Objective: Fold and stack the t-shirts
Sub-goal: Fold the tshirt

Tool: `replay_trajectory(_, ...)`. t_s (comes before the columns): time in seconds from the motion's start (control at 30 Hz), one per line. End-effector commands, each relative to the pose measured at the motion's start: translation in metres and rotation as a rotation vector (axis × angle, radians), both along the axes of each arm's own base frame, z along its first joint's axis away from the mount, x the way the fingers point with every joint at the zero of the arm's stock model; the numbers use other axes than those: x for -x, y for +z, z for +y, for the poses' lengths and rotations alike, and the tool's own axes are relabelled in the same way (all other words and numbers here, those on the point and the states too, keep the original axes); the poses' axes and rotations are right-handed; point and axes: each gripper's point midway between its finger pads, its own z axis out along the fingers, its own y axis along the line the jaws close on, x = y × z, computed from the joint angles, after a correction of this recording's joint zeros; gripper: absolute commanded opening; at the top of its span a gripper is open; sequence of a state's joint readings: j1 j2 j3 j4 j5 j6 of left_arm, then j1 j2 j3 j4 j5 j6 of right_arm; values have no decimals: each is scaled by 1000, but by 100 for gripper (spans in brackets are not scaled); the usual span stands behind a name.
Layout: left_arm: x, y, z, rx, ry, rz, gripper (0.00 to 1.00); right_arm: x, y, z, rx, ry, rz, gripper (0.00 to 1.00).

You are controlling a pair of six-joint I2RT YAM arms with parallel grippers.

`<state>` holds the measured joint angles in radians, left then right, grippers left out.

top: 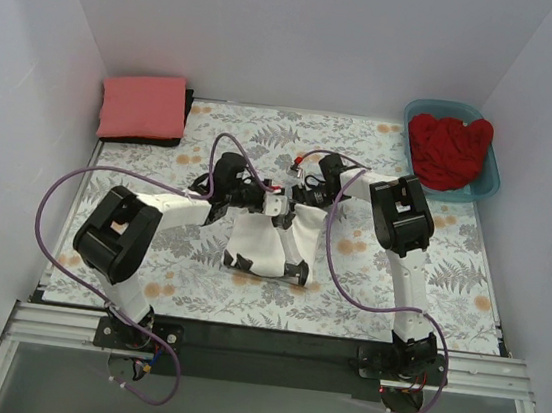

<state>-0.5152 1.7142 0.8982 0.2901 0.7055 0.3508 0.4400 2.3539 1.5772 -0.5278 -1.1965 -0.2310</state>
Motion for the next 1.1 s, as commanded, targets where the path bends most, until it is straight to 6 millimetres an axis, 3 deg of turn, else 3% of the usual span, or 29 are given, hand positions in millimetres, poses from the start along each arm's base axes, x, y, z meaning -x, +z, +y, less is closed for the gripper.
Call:
replay_trajectory(0.0, -6, 20, 4, 31, 1, -127, 0, -5, 8, -1, 35, 1, -50, 26)
replay_trajectory(0.23, 3, 25, 11, 56, 3, -219, 0, -21, 39, -4, 83, -19, -190, 33)
replay_trajectory(0.47, 9, 34, 11, 93, -9, -270, 0, -35, 52, -11, 150, -5, -313, 38)
replay_trajectory(0.63, 10, 32, 7, 97, -35, -276, 0, -63, 60, -22, 226, -45, -430, 42)
replay_trajectory(0.7, 6, 28, 5, 97, -34, -273, 0, -75, 60, -32, 269, -70, -467, 49)
replay_trajectory(0.73, 5, 27, 4, 100, -34, -268, 4, -83, 60, -42, 282, -94, -478, 53)
replay_trajectory(0.77, 0, 26, 3, 100, -25, -271, 8, -88, 63, -46, 285, -105, -487, 64)
replay_trajectory(0.8, -5, 20, 1, 98, -15, -267, 14, -94, 63, -53, 299, -122, -497, 67)
replay_trajectory(0.83, -9, 19, 0, 104, -6, -265, 28, -103, 65, -64, 305, -151, -500, 68)
replay_trajectory(0.87, -15, 24, -1, 127, 20, -265, 32, -110, 70, -70, 304, -166, -513, 70)
replay_trajectory(0.97, -30, 33, -2, 169, 81, -191, 41, -128, 80, -94, 316, -221, -538, 73)
replay_trajectory(1.03, -50, 61, 8, 191, 136, -129, 42, -132, 91, -108, 301, -246, -542, 74)
replay_trajectory(1.07, -48, 50, 16, 158, 162, 1, 42, -128, 92, -113, 297, -243, -529, 74)
